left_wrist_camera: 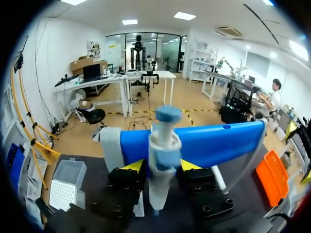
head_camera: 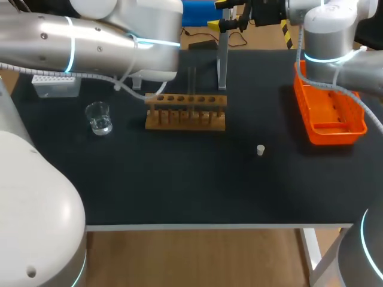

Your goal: Invert the test tube, pick up the pipette, mount the tip to pipette, aspirate from beaker and dispense into the tube, eject the tip, return the pipette, and cap with the stopper.

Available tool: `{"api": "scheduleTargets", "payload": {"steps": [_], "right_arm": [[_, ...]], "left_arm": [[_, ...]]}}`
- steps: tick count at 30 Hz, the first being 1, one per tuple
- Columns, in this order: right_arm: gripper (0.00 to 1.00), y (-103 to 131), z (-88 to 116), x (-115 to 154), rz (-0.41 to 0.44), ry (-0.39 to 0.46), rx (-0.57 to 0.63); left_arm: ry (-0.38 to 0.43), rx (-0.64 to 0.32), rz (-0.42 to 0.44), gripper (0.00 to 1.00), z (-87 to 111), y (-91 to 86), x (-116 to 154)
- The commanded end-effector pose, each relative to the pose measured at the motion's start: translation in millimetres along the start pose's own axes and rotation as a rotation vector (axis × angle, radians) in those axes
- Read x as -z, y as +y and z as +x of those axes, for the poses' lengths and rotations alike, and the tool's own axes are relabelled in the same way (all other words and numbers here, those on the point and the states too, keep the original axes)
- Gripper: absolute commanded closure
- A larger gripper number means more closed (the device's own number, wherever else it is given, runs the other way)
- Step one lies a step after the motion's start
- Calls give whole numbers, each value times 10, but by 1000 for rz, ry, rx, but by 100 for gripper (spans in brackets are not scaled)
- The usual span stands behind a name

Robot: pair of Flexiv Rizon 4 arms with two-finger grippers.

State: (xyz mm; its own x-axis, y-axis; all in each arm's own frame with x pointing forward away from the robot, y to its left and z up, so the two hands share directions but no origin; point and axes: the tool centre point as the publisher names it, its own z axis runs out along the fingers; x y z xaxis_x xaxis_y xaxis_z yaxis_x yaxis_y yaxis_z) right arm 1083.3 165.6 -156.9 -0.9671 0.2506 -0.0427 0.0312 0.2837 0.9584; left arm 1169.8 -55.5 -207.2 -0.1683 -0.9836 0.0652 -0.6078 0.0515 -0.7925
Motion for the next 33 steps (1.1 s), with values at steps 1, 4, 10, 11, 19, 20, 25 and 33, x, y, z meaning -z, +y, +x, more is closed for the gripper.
{"api": "scheduleTargets", "payload": {"steps": [1, 4, 10, 11, 19, 20, 25, 33], "right_arm": [[0, 6, -11, 6, 4, 5, -1], [0, 6, -11, 6, 4, 5, -1], [0, 6, -11, 6, 4, 5, -1], [0, 6, -11, 6, 4, 5, -1], [0, 6, -11, 6, 4, 5, -1], [0, 6, -11, 6, 4, 5, -1], [0, 6, -11, 6, 4, 5, -1], [0, 6, -11, 6, 4, 5, -1]], "left_arm": [[2, 6, 2, 0, 15, 9, 1], [-2, 19, 12, 0, 20, 16, 47], [-1, 14, 42, 0, 52, -44, 186], [-2, 10, 48, 0, 63, -57, 221], [61, -27, 104, 0, 189, -110, 656], [84, -29, 117, 0, 206, -104, 728], [259, -78, 156, 0, 331, -40, 1154], [519, -252, 215, 0, 545, 209, 1828]]}}
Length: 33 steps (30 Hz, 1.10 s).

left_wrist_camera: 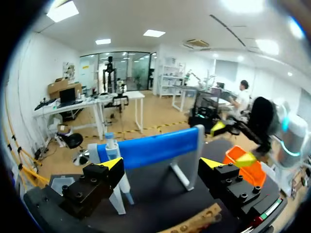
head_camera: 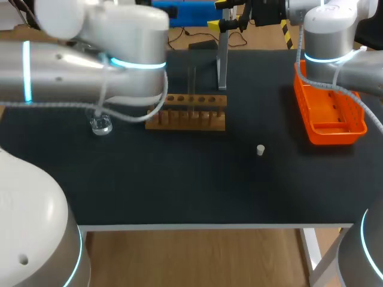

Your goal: Invert the test tube, pick up the pipette, mount the tip to pipette, aspirate from beaker and dispense into the tube, eject the tip, return the pipette, and cap with the stopper.

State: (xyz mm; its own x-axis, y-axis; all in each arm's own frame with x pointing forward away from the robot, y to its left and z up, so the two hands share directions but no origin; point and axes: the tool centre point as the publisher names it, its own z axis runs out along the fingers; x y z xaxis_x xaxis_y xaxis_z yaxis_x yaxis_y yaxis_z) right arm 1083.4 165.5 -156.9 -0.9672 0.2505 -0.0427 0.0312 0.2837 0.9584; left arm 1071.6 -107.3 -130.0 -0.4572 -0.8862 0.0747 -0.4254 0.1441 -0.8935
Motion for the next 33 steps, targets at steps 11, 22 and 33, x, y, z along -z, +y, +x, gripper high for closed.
{"api": "scheduleTargets", "payload": {"steps": [11, 22, 33], "right_arm": [[0, 6, -11, 6, 4, 4, -1], [0, 6, -11, 6, 4, 4, -1], [0, 6, -11, 6, 4, 4, -1]], "left_arm": [[499, -357, 3, 0, 465, 502, 1054], [632, -455, -35, 0, 428, 831, 679], [835, -467, -64, 0, 453, 1001, 324]]}}
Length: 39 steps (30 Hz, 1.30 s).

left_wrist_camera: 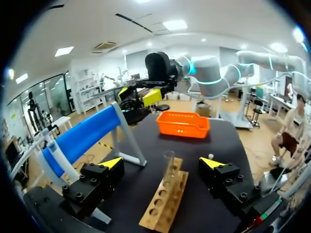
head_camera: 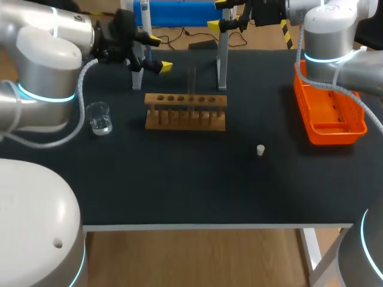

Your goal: Invert the test tube, pick up the pipette, mount the tip to pipette, aspirate from beaker and dispense into the tube, eject the tip, return the pipette, and cap with the stopper.

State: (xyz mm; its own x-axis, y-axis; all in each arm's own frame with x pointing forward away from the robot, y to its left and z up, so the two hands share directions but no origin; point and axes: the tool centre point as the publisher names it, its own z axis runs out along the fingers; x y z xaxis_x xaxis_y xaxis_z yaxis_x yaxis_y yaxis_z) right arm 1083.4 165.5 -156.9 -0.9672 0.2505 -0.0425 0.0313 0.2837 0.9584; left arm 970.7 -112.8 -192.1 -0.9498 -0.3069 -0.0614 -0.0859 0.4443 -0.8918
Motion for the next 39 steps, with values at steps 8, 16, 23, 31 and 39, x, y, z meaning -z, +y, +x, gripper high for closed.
{"api": "scheduleTargets", "payload": {"steps": [8, 16, 23, 31, 39], "right_arm": [[0, 6, -11, 6, 4, 4, -1], [0, 6, -11, 6, 4, 4, -1], [0, 6, -11, 6, 4, 4, -1], [0, 6, -11, 6, 4, 4, -1], [0, 6, -11, 6, 4, 4, -1]], "left_arm": [[221, 16, -7, 0, -121, 185, -306], [207, 39, -9, 0, -124, 297, -437], [166, 51, -3, 0, -90, 298, -564], [154, 51, 3, 0, -6, 269, -749], [142, 62, -7, 0, 58, 283, -995]]}}
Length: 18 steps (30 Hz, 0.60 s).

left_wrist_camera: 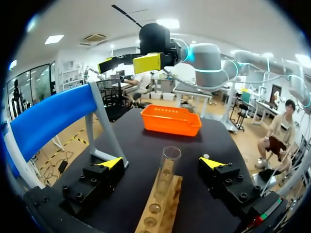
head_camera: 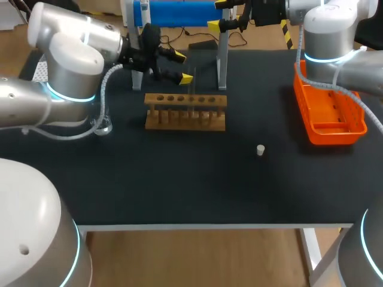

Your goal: Invert the test tube, pick up the pipette, mount the tip to pipette, aspirate from beaker and dispense into the tube, eject the tip, return the pipette, and cap with the stopper.

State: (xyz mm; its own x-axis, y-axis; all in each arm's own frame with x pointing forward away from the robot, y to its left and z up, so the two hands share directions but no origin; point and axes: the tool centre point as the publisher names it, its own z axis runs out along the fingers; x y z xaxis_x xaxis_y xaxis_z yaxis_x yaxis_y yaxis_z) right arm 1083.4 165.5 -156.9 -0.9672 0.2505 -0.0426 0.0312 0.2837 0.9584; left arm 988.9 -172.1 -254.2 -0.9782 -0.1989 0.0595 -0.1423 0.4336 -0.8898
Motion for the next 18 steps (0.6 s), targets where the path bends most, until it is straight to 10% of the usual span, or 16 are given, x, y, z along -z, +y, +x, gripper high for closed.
{"api": "scheduleTargets", "payload": {"steps": [1, 18], "right_arm": [[0, 6, -11, 6, 4, 4, -1], [0, 6, -11, 6, 4, 4, -1]], "left_arm": [[-14, 7, -4, 0, -18, 20, -193], [-14, 39, -39, 0, -5, 201, -431]]}}
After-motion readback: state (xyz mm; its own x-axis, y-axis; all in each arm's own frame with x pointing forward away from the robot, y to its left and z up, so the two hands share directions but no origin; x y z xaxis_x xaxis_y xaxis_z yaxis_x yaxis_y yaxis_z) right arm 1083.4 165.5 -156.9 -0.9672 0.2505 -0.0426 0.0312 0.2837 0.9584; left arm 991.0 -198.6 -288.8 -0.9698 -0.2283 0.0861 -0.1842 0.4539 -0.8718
